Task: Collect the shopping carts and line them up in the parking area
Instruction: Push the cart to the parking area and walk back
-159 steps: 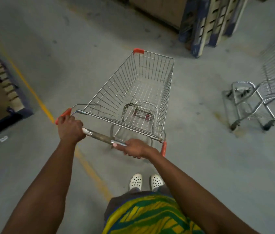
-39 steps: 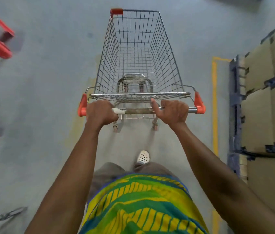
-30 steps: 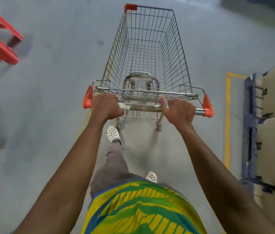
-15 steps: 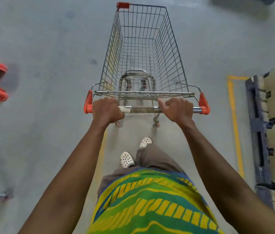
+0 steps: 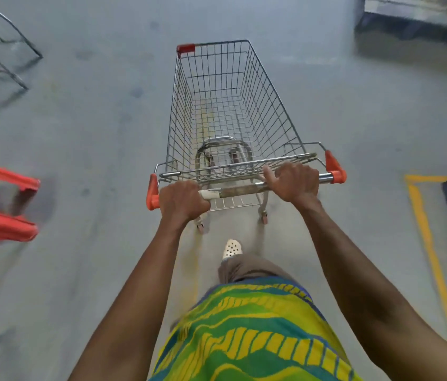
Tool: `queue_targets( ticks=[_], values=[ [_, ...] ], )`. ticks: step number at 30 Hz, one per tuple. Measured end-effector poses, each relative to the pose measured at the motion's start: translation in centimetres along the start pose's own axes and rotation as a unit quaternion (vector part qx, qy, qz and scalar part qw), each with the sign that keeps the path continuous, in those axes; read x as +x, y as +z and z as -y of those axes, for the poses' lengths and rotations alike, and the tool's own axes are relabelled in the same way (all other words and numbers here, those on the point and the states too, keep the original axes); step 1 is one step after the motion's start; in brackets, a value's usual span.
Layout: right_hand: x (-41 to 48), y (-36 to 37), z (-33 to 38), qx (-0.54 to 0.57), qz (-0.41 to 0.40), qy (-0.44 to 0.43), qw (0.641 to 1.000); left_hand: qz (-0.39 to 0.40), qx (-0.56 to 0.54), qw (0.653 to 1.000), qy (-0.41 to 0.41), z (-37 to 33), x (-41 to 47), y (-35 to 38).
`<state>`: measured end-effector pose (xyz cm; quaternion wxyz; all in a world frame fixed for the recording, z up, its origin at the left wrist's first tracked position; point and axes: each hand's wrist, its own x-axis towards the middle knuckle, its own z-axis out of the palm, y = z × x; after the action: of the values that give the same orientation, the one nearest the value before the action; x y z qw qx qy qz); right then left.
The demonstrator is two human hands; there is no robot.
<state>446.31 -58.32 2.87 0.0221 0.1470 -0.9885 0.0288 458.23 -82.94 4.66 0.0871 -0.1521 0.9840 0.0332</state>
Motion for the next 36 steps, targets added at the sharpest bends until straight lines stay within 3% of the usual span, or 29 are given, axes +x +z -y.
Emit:
queue_targets(
  ticks=[11, 23, 36],
  values=[
    [23.2, 0.4, 7.2, 0.003, 0.035, -0.045, 0.998, 0.036, -0.029, 0.999, -0.022, 6.2, 22.0, -5.1],
    [50.3, 3.6, 15.2, 0.014, -0.026, 0.005, 1.0, 0.0, -0.009, 1.0, 0.024, 14.1, 51.6, -9.2],
    [78.6, 4.3, 17.6, 0.035, 0.066, 0.09, 0.993, 0.037, -0.007, 0.995, 0.092, 16.3, 82.7, -15.8]
  ],
)
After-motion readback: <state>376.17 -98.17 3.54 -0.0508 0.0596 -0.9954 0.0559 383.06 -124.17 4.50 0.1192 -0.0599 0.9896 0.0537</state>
